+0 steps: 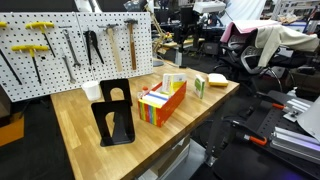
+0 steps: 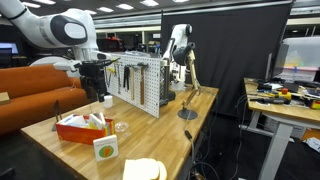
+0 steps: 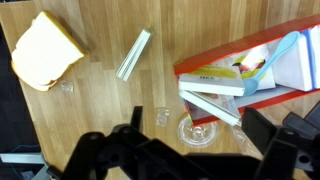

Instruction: Move the green book forward. Pick up the yellow book from the book holder and put it on the table.

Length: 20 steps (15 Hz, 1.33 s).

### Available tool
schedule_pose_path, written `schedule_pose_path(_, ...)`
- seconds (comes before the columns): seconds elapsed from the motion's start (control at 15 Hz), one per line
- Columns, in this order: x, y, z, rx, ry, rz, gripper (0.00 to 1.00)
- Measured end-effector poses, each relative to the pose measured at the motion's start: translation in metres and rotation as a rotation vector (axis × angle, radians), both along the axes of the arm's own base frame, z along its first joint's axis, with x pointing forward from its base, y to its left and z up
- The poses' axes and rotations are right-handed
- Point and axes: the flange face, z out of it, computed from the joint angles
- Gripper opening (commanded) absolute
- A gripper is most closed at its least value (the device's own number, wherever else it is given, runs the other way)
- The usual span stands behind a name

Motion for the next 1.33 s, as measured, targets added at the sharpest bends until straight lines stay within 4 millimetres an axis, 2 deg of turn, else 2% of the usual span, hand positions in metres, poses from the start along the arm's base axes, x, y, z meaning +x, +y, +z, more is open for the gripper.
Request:
schedule_pose_path(0.27, 0.018, 0.026, -0.019, 0.001, 0.033, 0.11, 1.0)
schedule_pose_path(0.53, 0.02, 0.04, -0.041, 0.035, 0.082, 0.28, 1.0)
schedule_pose_path(0.87, 0.019, 0.044, -0.048, 0.091, 0.107, 0.564, 1.0)
schedule_pose_path(1.07, 0.016, 0.046, -0.066, 0.108, 0.145, 0.734, 1.0)
schedule_pose_path(1.13, 0.015, 0.045, -0.073, 0.112, 0.156, 0.742, 1.0)
schedule_pose_path(1.33, 0.016, 0.046, -0.069, 0.11, 0.149, 0.737, 1.0)
